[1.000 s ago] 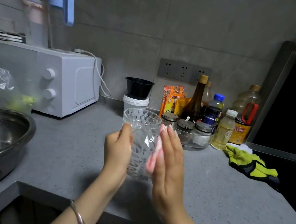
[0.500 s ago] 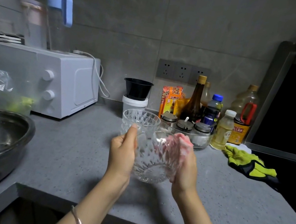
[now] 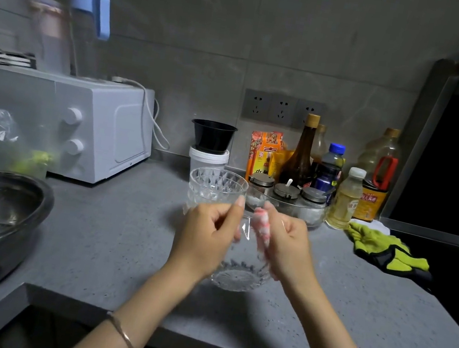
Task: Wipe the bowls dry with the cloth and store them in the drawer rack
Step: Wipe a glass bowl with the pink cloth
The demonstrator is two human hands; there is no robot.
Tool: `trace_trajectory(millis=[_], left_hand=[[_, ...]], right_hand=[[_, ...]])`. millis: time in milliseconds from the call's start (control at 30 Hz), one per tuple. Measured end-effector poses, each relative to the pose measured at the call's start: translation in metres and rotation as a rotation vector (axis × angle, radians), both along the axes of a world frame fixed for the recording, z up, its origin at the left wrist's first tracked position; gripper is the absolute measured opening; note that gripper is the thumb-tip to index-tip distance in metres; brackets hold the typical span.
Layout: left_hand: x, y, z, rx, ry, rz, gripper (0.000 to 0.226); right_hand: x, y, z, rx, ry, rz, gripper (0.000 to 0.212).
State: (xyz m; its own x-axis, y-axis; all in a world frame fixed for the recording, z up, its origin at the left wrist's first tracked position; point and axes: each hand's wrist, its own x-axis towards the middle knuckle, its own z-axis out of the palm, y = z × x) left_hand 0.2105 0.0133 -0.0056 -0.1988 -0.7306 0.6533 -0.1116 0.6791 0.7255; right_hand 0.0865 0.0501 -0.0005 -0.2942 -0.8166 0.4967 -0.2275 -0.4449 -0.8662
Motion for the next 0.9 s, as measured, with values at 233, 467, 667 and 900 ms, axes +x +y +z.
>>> trace_trajectory(millis=[233,467,667,900], left_hand=[[-0.005,-0.007,-0.015,0.278,0.333,0.005,0.058],[-0.012,-0.009,-0.02,0.447,0.445,0.01,0.057],[-0.011,-0.006,-0.022,0.403,0.379,-0.063,0.051],[-0.002,-0.003,-0.024,0.568,0.542,-0.136,0.044]], right_hand=[[0.011,0.004,-0.037,-0.238,0.188,-0.154,0.042],[0.025,0.009,-0.052,-0.423,0.869,-0.431,0.046],[0.011,0.0,-0.023,-0.26,0.456,-0.28,0.036],[-0.006,0.005,-0.02,0.126,-0.326,0.088,0.04]])
